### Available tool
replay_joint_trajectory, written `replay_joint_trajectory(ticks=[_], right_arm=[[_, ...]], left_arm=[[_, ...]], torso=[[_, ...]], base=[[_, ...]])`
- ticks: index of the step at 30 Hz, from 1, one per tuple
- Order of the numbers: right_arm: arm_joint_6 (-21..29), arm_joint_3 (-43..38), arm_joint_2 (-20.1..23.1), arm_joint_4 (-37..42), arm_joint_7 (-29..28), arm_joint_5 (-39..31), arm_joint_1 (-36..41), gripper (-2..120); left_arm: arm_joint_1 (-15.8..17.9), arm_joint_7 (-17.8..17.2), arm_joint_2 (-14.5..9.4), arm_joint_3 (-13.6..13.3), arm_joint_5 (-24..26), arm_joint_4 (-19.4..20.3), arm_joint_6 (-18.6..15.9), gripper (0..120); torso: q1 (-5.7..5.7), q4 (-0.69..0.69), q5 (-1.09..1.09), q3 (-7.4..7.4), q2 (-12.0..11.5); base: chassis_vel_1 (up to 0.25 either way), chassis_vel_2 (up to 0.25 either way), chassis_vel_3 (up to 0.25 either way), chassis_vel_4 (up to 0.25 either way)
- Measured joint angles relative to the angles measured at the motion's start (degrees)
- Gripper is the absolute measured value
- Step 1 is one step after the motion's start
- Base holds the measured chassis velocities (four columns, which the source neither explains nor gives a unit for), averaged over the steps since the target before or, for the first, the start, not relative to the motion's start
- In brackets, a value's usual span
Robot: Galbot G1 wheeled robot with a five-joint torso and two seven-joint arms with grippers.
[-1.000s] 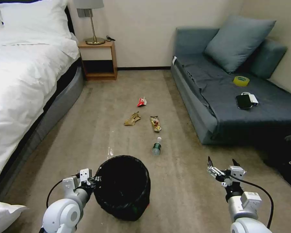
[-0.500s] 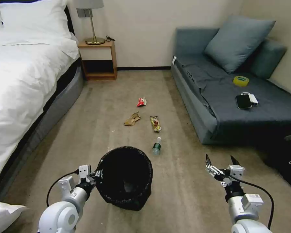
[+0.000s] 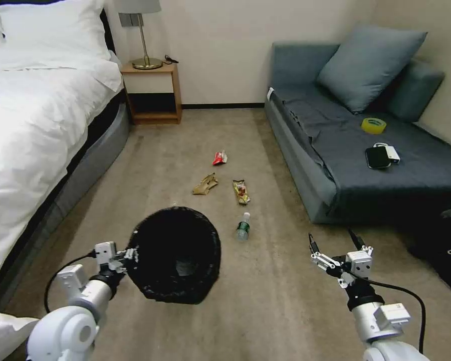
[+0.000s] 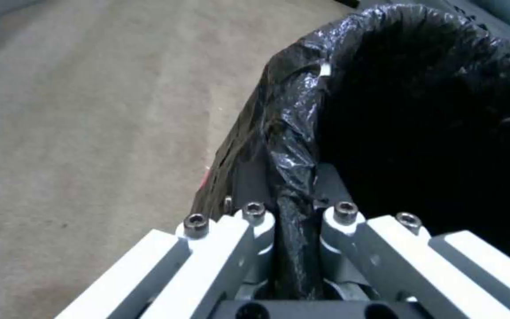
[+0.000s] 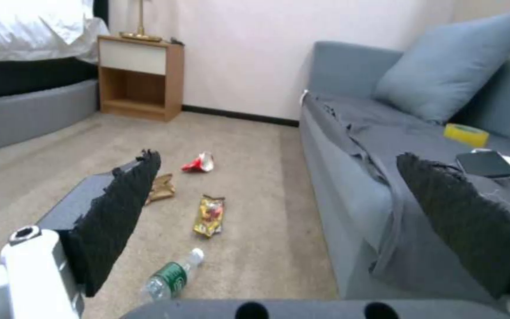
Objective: Pick up the trash bin, then pick up the garbage on the floor and place it into the trash bin.
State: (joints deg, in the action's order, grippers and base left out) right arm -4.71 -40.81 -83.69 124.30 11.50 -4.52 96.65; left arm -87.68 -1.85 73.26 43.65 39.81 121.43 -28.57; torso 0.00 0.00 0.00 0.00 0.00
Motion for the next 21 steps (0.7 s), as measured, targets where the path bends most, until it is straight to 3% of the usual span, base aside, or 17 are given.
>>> replay_joint_trajectory(ticks=[21], right_arm=[[-1.09,0.14,-0.23,-0.83,1.25,0.36,0.27,100]], left_arm=[[0.25,0.53,0.38,1.28,1.23,0.9,0.5,5]], torso=[[0.0,0.0,0.0,0.0,0.0]], base=[[-0.012,0.01,0.016,-0.015]])
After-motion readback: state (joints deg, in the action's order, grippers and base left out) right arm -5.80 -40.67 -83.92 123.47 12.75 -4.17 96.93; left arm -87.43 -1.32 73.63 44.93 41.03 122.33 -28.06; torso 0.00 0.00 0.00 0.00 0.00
